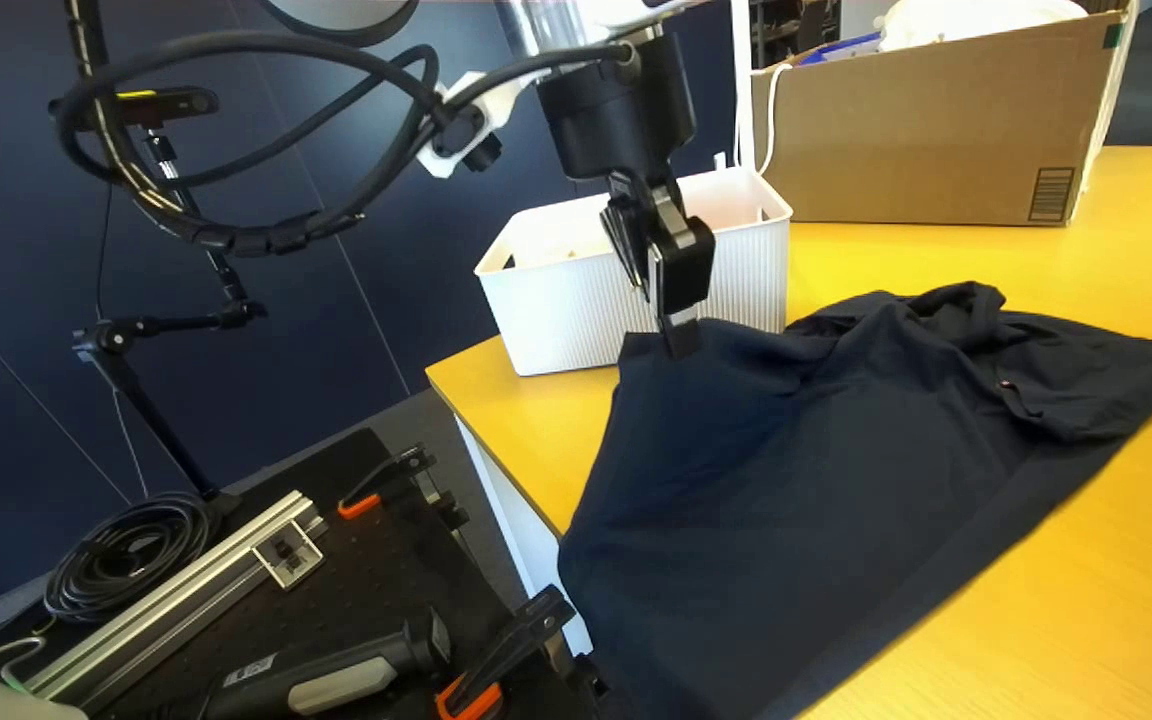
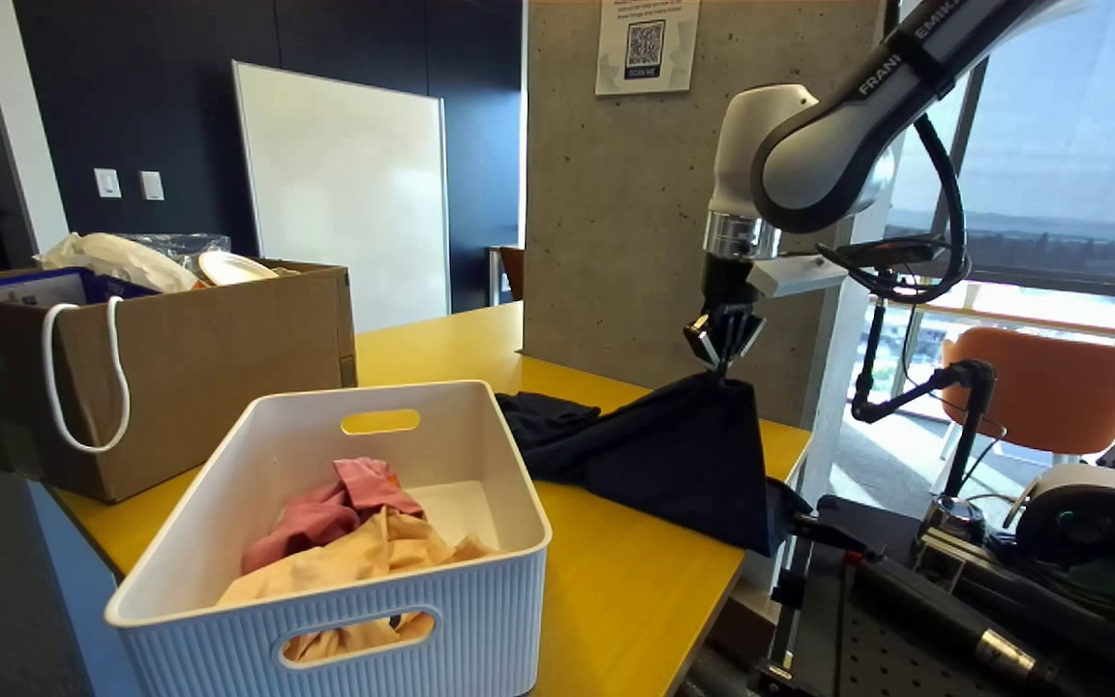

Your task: Fold the shirt on the table

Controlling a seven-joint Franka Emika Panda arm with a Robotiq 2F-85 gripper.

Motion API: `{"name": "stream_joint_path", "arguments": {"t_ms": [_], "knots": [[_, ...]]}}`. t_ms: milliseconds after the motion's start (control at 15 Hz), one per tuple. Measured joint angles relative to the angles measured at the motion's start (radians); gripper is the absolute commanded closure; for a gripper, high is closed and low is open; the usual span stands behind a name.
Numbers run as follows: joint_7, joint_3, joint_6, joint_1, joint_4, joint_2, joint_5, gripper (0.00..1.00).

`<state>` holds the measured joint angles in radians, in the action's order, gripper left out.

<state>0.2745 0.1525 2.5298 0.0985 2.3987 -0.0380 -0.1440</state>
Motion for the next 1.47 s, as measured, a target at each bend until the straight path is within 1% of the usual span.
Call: {"name": "stream_joint_path", "arguments": {"t_ms": [200, 467, 667, 1000, 1067, 1133, 1200, 1467], "knots": [[-0.010, 0.013, -0.002, 0.036, -0.018, -0.050, 0.009, 0.99], [-0.001, 0.026, -0.001, 0.042, -0.032, -0.163, 0.016, 0.99], [0.016, 0.059, 0.000, 0.043, -0.034, -0.227, 0.016, 0.99], [0.034, 0.129, 0.000, 0.057, -0.037, -0.274, 0.015, 0.99], [0.042, 0.141, 0.000, 0.060, -0.042, -0.284, 0.015, 0.71], [0.049, 0.150, 0.000, 0.062, -0.050, -0.297, 0.016, 0.70], [0.056, 0.155, 0.000, 0.063, -0.060, -0.312, 0.017, 0.65], [0.081, 0.155, 0.000, 0.060, -0.093, -0.360, 0.021, 0.35]]}}
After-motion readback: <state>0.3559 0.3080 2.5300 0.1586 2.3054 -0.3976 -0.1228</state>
